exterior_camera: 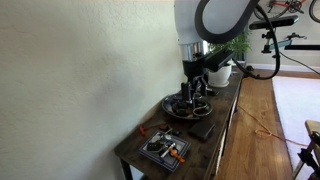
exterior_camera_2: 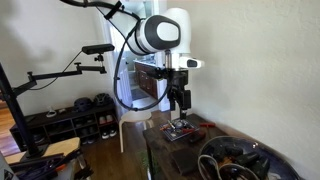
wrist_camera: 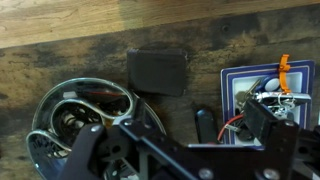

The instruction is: Pick the black object on the table and place it on the tray

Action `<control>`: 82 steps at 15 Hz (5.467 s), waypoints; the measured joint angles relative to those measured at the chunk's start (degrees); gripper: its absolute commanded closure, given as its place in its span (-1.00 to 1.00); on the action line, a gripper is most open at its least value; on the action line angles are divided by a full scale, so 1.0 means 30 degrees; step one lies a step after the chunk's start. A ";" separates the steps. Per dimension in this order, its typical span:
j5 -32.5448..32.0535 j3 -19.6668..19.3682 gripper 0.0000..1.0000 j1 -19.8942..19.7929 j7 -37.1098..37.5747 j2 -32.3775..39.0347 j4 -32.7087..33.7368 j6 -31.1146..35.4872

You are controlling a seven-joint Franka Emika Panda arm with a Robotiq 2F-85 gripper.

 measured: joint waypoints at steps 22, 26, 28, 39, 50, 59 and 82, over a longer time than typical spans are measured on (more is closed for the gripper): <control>-0.2198 -0.1512 -1.00 0.0655 0.0017 0.4887 0.3587 0.2246; -0.2761 -0.1966 -1.00 0.1204 0.0017 0.6641 0.5043 0.2470; -0.2844 -0.2105 -1.00 0.1473 0.0016 0.7387 0.5823 0.2533; -0.2780 -0.2143 -1.00 0.2029 -0.0342 0.9792 0.8744 0.2576; -0.2419 -0.1826 -1.00 0.2049 -0.1049 1.1586 1.0588 0.2609; -0.1949 -0.1712 -1.00 0.2046 -0.1773 1.2157 1.1059 0.2608; 0.0131 -0.1824 0.21 0.1859 -0.2072 1.2127 1.0229 0.2544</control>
